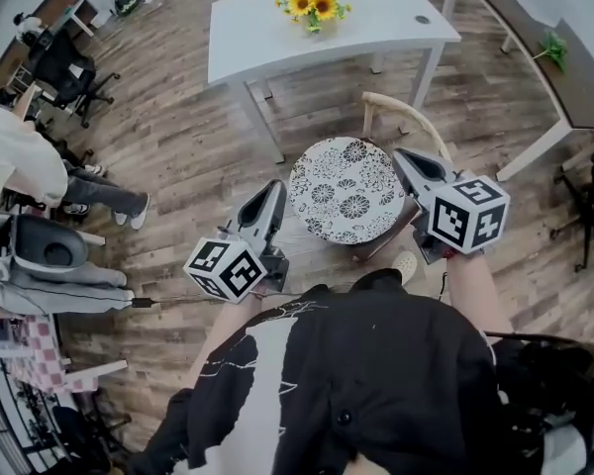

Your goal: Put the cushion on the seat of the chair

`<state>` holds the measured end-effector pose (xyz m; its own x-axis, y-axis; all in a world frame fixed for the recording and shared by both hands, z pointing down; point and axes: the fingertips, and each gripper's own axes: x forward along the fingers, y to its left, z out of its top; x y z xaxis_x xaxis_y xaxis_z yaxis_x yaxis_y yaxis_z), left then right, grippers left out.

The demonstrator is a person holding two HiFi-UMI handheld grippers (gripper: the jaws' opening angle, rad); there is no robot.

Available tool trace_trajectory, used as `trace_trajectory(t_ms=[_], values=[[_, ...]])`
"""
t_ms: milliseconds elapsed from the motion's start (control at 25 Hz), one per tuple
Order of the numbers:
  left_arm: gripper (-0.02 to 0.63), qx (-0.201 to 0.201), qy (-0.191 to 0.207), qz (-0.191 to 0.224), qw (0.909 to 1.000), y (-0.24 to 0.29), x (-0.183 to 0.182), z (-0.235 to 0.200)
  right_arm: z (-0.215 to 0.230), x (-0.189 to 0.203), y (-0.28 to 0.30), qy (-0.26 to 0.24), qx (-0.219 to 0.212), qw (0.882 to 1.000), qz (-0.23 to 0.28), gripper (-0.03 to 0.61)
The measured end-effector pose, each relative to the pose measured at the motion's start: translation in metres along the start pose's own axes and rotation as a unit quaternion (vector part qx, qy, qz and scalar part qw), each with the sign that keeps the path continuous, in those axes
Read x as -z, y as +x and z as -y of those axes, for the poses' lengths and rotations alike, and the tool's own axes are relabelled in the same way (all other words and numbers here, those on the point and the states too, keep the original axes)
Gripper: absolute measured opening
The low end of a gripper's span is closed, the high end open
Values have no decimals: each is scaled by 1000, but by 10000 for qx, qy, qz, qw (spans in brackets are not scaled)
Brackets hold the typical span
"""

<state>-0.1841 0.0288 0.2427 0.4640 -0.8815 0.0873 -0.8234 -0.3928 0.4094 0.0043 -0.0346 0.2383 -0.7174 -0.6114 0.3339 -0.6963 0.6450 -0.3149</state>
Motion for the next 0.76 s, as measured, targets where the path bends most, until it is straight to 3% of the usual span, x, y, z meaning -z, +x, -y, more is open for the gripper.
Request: trace_trajectory(t_ms=[280,760], values=[[15,-7,49,-134,9999,0,18,-14,6,19,13,40,52,9999,-121,15],[15,33,198,-45,9998,-3,2,-23,2,7,20,-6,171,9998,-32,15]])
